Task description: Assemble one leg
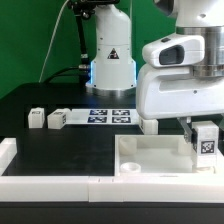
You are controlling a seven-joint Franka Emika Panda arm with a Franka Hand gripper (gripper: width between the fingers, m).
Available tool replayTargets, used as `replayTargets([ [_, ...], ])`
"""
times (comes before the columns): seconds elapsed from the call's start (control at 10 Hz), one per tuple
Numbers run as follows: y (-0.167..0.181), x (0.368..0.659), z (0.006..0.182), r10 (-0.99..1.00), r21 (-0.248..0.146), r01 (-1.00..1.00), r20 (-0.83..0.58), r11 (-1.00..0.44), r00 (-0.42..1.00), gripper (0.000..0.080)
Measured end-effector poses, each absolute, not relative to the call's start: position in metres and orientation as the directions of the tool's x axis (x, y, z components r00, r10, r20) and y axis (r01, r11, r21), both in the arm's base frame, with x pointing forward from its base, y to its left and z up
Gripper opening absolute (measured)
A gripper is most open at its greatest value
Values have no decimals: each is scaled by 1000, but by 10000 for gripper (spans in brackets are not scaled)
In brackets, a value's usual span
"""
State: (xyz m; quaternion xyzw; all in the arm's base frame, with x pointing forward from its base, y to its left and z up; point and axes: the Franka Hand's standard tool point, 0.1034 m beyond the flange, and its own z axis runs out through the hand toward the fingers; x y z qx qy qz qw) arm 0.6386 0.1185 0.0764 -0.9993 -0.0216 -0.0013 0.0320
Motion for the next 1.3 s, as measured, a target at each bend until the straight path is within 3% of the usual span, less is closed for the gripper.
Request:
replayTargets([
  [0.2, 118, 639, 76, -28, -65, -28, -1, -998, 1000, 290],
  [0.6, 116, 639, 75, -538, -62, -539, -37, -840, 842, 290],
  [0.9, 114, 639, 75, -812, -45, -815, -69, -577, 579, 290],
  [1.1, 114, 638, 74, -922, -31, -925, -83, -378, 379, 291],
  [1.3, 114, 638, 74, -958, -22, -961, -87, -274, 275, 299],
])
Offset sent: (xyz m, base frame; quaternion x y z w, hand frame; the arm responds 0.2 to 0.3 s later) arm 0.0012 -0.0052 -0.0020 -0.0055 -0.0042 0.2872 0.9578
